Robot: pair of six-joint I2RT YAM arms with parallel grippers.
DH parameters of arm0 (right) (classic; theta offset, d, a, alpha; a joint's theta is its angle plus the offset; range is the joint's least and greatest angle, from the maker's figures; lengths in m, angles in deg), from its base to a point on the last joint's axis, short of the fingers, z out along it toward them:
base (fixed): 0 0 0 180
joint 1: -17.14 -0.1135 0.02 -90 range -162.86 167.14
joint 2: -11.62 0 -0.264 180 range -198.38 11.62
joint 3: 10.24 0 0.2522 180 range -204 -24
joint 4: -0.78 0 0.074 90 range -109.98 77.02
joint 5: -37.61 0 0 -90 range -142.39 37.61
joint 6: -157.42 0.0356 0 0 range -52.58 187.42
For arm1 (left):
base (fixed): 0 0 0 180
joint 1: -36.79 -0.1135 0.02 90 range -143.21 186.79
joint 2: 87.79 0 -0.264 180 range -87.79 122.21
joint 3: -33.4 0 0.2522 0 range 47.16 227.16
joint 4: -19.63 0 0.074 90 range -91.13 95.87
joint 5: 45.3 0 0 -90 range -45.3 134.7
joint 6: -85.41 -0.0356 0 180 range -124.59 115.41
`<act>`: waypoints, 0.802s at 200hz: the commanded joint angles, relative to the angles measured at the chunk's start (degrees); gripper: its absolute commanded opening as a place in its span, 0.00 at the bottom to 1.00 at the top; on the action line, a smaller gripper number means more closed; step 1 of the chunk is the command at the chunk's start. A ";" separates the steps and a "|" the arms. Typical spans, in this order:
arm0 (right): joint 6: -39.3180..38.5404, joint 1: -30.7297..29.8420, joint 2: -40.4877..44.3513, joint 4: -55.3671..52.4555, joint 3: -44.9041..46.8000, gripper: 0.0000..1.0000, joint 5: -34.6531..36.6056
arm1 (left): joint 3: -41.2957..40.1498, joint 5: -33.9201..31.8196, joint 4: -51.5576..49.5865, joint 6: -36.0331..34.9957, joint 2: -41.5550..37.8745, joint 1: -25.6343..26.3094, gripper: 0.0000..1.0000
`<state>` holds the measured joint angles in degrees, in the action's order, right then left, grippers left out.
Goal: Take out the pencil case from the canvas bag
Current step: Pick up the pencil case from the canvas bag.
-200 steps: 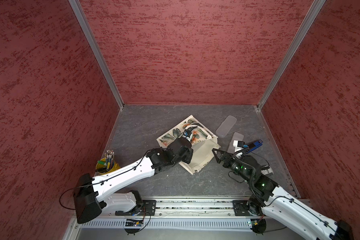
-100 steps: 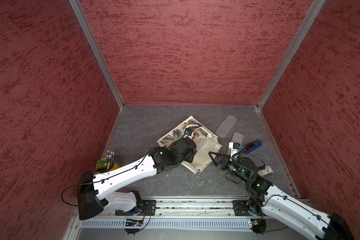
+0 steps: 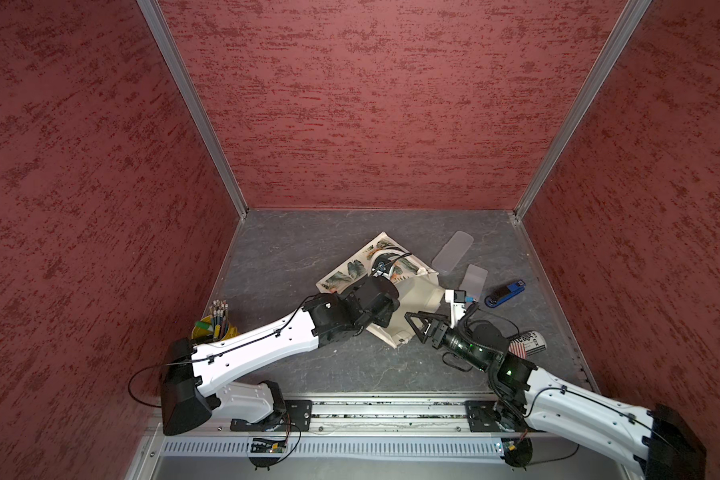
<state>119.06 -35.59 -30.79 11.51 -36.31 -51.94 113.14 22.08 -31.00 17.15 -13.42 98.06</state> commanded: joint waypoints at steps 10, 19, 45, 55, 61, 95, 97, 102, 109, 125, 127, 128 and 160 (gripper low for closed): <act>1.41 -4.06 -2.32 4.08 1.33 0.99 6.09 | 0.90 2.39 6.45 -3.72 -0.44 -0.63 0.00; 2.42 -4.27 -3.54 5.04 2.01 0.99 6.97 | 0.87 2.46 6.45 -4.22 -0.15 -0.63 0.00; 5.91 -4.46 -9.03 8.41 2.24 0.99 8.73 | -0.53 3.41 7.79 -6.09 -0.01 -1.14 0.00; 7.47 -4.47 -11.80 10.97 2.34 0.99 9.21 | -1.23 4.40 8.62 -7.42 -0.17 -1.24 0.00; 8.57 -4.48 -13.62 11.15 1.94 0.99 9.53 | -1.60 4.96 9.10 -8.38 -0.27 -1.25 0.00; 11.86 -4.20 -23.31 15.17 -1.21 0.99 9.62 | -2.52 7.13 8.96 -11.45 -0.78 -2.18 0.00; 12.18 -4.15 -23.79 15.68 -1.22 0.99 9.63 | -2.65 7.18 8.99 -11.56 -0.84 -2.18 0.00; 12.97 -3.93 -24.79 16.85 -1.15 0.99 9.63 | -2.85 7.25 8.96 -11.78 -1.04 -2.29 0.00; 14.11 -3.47 -26.03 18.28 -1.06 0.98 9.59 | -3.18 7.23 8.93 -11.80 -1.23 -2.54 0.00; 15.86 -2.02 -28.67 21.40 -1.11 0.98 9.09 | -3.89 7.83 8.67 -11.54 -1.74 -3.15 0.00; 15.93 -1.85 -28.99 21.81 -1.13 0.98 8.99 | -3.98 7.84 8.65 -11.50 -1.76 -3.22 0.00; 15.94 -1.81 -29.11 21.99 -1.17 0.98 8.93 | -4.00 7.84 8.65 -11.47 -1.81 -3.20 0.00; 18.83 1.43 -33.98 26.03 -2.88 0.97 7.13 | -6.01 8.20 9.78 -10.82 -2.91 -3.23 0.00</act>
<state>133.81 -36.44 -62.14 30.35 -36.95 -44.20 108.26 28.95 -24.90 6.90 -14.23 95.16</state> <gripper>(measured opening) 0.977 0.107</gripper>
